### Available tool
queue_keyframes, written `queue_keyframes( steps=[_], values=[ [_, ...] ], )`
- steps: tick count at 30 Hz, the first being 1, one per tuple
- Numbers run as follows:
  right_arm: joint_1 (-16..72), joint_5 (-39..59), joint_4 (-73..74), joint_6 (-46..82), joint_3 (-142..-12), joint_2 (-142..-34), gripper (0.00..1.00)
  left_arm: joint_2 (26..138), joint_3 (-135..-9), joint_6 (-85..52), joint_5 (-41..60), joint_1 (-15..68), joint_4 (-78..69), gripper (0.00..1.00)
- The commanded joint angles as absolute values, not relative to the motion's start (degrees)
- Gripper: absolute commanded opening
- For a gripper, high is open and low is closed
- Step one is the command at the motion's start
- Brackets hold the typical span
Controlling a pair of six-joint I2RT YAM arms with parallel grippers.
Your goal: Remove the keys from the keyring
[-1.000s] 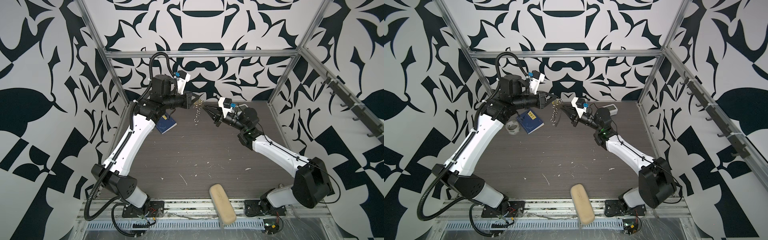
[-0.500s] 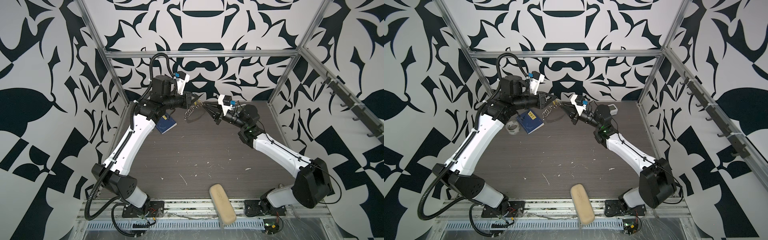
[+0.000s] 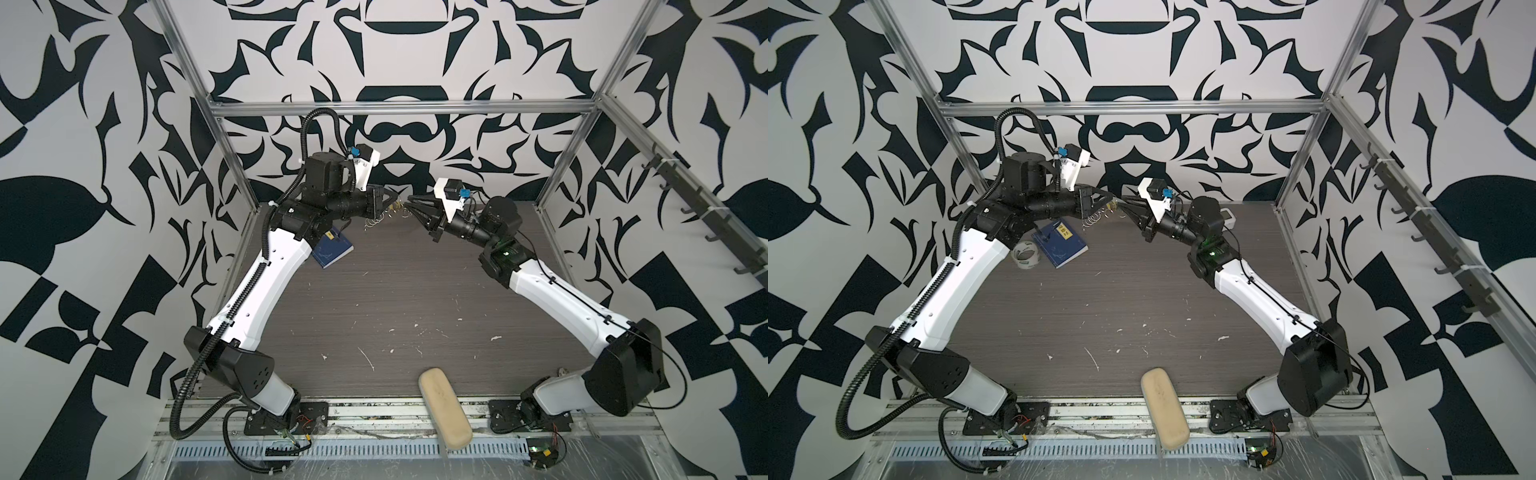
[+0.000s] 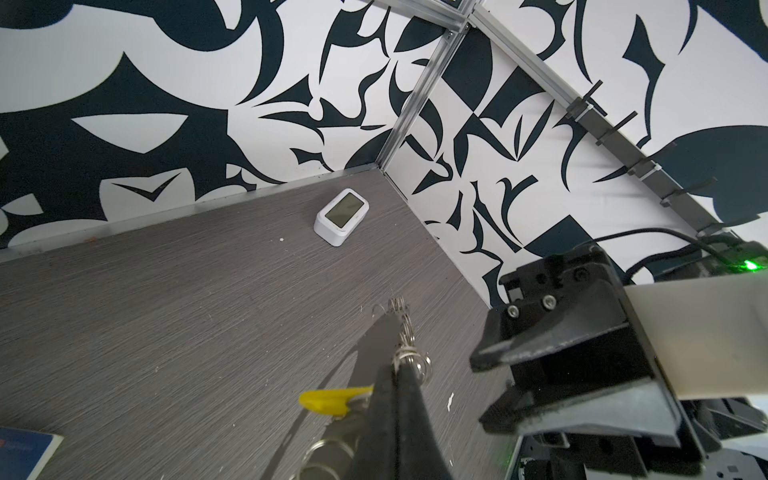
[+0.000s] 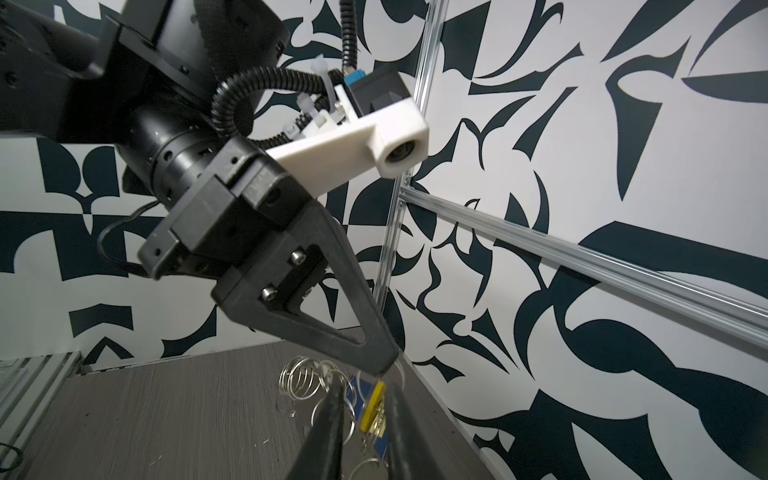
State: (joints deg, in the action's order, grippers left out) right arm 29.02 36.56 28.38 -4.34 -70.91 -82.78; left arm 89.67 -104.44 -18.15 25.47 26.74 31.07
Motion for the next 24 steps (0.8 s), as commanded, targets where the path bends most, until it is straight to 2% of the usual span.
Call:
queue_keyframes(
  steps=[1,24],
  values=[
    [29.31,37.27,27.32,-4.58,-74.13,-83.28,0.22,88.12,-104.01,-18.46,26.08,26.91,29.00,0.00],
    [29.36,38.49,21.67,-6.07,-77.47,-86.23,0.14,87.89,-104.02,-18.54,26.04,27.49,29.00,0.00]
  ],
)
